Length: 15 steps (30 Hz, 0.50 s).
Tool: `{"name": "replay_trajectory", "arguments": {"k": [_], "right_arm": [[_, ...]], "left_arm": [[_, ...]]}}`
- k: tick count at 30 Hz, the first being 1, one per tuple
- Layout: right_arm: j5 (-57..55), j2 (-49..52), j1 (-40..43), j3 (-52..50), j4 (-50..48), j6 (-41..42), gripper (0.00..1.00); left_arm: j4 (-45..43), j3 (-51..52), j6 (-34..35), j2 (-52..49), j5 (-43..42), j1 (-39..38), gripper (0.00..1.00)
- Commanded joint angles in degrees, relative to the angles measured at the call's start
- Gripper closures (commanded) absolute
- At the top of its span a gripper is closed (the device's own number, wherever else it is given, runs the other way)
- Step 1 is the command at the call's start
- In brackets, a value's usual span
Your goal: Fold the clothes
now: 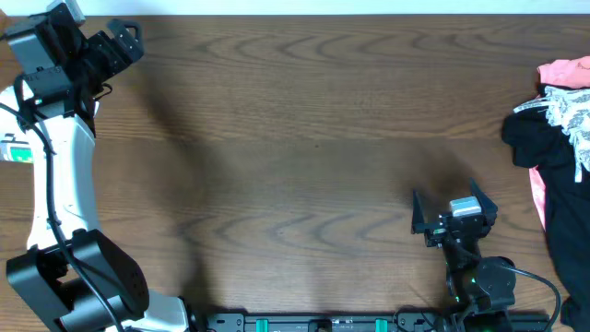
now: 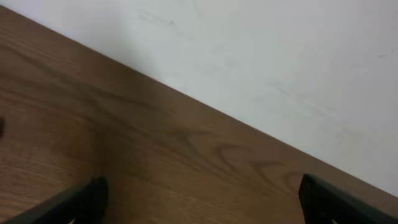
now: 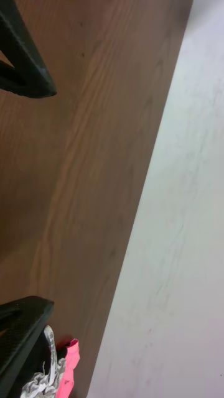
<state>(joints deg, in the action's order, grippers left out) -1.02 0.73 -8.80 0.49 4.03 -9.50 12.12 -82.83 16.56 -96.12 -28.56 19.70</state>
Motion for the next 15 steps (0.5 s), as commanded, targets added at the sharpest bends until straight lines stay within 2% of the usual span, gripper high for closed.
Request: {"name": "replay_trajectory", "arguments": {"k": [1,8,15], "right_arm": [[0.42,-0.39,0.55,-0.17,0.15,-0.42,0.01],[0.42,-0.39,0.55,-0.17,0.15,-0.42,0.01],[0.42,-0.39,0.55,-0.17,0.15,-0.42,0.01]], "left_arm": [[1.42,1.22,0.26,2.23,-0.57,-0.46,0.02],[2.62,7.06,0.26,12.87,-0.57,-0.57,0.02],[2.62,17.94,0.26,26.18,-0.59,-0.57,0.02]]}}
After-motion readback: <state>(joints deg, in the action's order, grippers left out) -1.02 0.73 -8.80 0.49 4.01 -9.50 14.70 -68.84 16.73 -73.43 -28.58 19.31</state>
